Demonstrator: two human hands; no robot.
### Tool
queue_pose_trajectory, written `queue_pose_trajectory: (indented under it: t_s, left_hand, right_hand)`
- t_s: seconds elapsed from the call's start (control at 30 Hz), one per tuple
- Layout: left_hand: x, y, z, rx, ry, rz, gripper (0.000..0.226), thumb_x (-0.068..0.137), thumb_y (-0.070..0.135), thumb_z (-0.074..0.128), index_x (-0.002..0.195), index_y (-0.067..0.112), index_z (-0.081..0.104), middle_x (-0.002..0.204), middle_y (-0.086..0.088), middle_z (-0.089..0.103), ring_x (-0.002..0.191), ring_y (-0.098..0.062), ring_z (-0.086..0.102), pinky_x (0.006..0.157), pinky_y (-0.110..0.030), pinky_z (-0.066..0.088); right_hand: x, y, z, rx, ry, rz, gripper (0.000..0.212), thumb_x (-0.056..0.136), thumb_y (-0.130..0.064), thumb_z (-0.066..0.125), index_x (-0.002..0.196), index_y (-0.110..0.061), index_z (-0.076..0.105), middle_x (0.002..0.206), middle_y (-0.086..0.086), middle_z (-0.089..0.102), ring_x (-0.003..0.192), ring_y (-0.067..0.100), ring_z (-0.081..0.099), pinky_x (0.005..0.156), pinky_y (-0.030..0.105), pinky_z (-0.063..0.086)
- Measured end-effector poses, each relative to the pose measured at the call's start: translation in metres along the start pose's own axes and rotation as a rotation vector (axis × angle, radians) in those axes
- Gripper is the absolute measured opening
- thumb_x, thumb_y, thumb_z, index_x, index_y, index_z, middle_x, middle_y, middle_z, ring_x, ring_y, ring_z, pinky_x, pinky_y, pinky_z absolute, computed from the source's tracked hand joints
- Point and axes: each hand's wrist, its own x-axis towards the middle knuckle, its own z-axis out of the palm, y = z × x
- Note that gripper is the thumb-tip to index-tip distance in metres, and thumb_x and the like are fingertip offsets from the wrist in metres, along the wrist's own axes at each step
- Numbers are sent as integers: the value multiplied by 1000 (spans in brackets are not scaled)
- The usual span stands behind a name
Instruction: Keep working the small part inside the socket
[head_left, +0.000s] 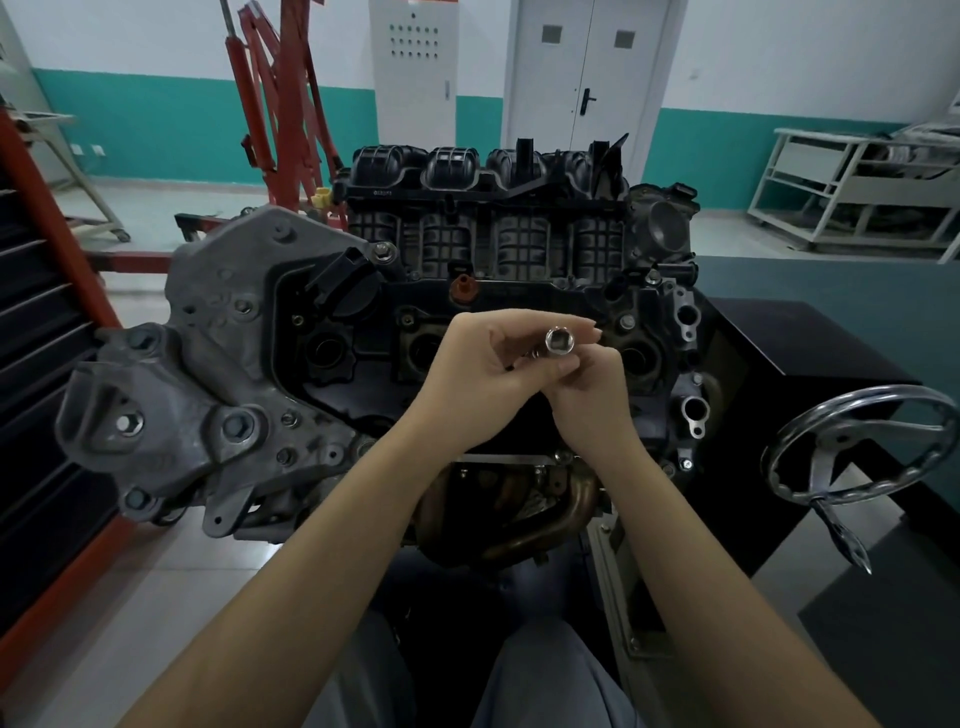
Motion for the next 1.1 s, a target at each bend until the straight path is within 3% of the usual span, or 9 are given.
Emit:
queue_pose_trajectory:
  t_s: [0.1, 0.2, 0.27, 0.37, 0.6, 0.77, 0.93, 1.0, 1.1]
  left_hand:
    - [0, 2, 2, 66, 56, 6, 24, 80, -7, 71, 101, 2, 72, 96, -6, 74, 95, -12, 70, 88, -29, 55]
    - [0, 1, 6, 116, 132, 28, 24, 76, -5, 75, 94, 11, 74, 85, 7, 72, 85, -4, 70, 79, -18, 54]
    - [0, 1, 7, 87, 119, 21, 25, 80, -7, 71, 98, 10, 73, 89, 3, 73, 90, -8, 71, 84, -23, 55]
    - [-1, 0, 3, 0, 61, 3, 26, 83, -11, 65, 103, 5, 72, 98, -8, 74, 98, -17, 70, 90, -32, 55]
    - [0, 1, 9, 87, 159, 42, 29, 75, -4, 77, 94, 17, 73, 87, 8, 72, 87, -7, 71, 81, -21, 55]
    - [-1, -1, 8, 9, 94, 32, 27, 83, -9, 67, 108, 1, 70, 102, -12, 73, 101, -20, 70, 93, -38, 55]
    - [1, 3, 15, 126, 156, 40, 26, 76, -2, 77, 98, 12, 73, 89, 5, 72, 89, -6, 70, 82, -20, 54]
    - [1, 2, 15, 138, 142, 39, 26, 79, -1, 74, 102, 10, 74, 92, 4, 73, 92, -6, 69, 84, -18, 53]
    - [1, 0, 12, 75, 82, 42, 31, 85, -4, 67, 115, 4, 68, 106, -7, 73, 103, -13, 69, 93, -30, 54]
  right_hand:
    - [0, -1, 2, 24, 48, -9, 28, 77, 5, 72, 83, -22, 69, 70, -23, 68, 71, -7, 64, 65, 8, 45]
    - [-1, -2, 3, 60, 69, -25, 25, 78, 7, 72, 92, -14, 72, 81, -13, 72, 82, 5, 69, 73, 17, 50]
    - [-2, -1, 1, 64, 38, -14, 27, 81, 8, 67, 90, -18, 68, 81, -17, 71, 83, 4, 68, 74, 18, 50]
    - [-2, -4, 0, 34, 7, 10, 30, 82, 3, 59, 83, -26, 64, 72, -26, 67, 72, -9, 63, 65, 8, 45]
    - [-2, -1, 0, 54, 78, -25, 35, 80, 9, 70, 83, -27, 68, 77, -19, 70, 76, 0, 66, 70, 15, 48]
    - [-3, 0, -2, 35, 42, 3, 22, 82, 5, 63, 78, -17, 66, 67, -14, 66, 69, -2, 63, 64, 12, 46]
    - [-1, -2, -2, 45, 71, -20, 42, 78, 11, 70, 76, -31, 65, 69, -23, 68, 68, -6, 63, 63, 8, 45]
    - [-1, -1, -2, 45, 60, -13, 41, 80, 12, 67, 76, -28, 64, 71, -21, 68, 69, -4, 63, 64, 11, 46]
    - [0, 3, -5, 39, 25, 20, 30, 83, 13, 61, 76, -16, 63, 70, -9, 68, 69, 8, 63, 63, 22, 49]
